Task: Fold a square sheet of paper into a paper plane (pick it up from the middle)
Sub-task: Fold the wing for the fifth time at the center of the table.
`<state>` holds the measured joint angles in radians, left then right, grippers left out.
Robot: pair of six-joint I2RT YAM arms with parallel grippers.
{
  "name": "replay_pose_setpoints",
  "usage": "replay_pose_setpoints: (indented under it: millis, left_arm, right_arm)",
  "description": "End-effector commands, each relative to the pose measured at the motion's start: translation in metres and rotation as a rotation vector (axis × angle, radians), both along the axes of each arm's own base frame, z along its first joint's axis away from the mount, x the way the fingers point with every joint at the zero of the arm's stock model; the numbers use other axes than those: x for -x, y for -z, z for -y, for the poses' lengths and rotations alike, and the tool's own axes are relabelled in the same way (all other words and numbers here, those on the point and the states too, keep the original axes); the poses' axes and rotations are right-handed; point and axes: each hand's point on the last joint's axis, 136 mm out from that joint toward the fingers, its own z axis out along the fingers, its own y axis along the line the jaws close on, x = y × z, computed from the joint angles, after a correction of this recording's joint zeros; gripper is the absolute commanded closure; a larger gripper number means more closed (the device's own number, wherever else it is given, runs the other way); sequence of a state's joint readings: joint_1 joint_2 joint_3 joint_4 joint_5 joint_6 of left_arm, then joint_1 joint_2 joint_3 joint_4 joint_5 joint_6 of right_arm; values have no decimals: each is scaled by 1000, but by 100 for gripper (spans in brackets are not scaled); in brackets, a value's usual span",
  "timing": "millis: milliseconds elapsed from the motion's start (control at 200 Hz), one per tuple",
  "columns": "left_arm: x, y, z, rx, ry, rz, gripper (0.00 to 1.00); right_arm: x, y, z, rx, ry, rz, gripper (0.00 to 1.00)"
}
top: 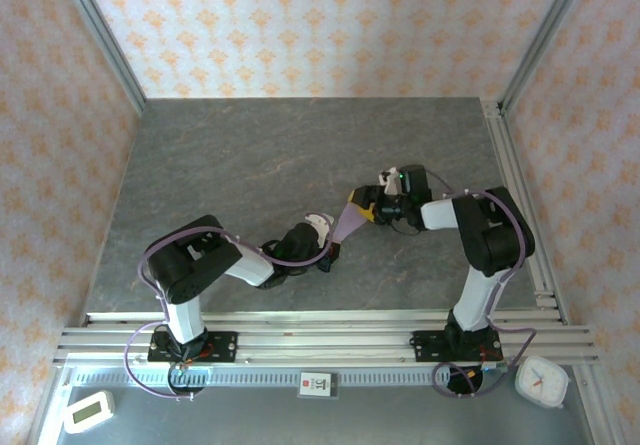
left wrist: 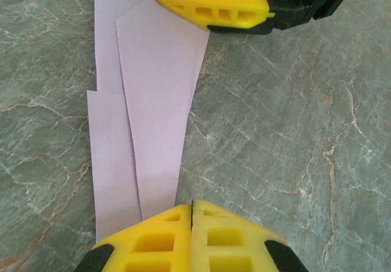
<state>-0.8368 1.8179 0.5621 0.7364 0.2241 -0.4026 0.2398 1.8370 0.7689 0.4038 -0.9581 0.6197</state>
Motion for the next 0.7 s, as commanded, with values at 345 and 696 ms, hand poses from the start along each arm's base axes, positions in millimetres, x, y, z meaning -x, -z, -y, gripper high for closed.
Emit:
replay_pose_setpoints:
  millis: [345,696]
  left_arm:
    - [52,84,-56,-248,-17,-272,100]
    - [45,60,-50,-209,-26,-236,100]
  right_arm:
    - [-46,54,131,280,383,-81,41]
    - [-63,28,151,256,400,-43,44]
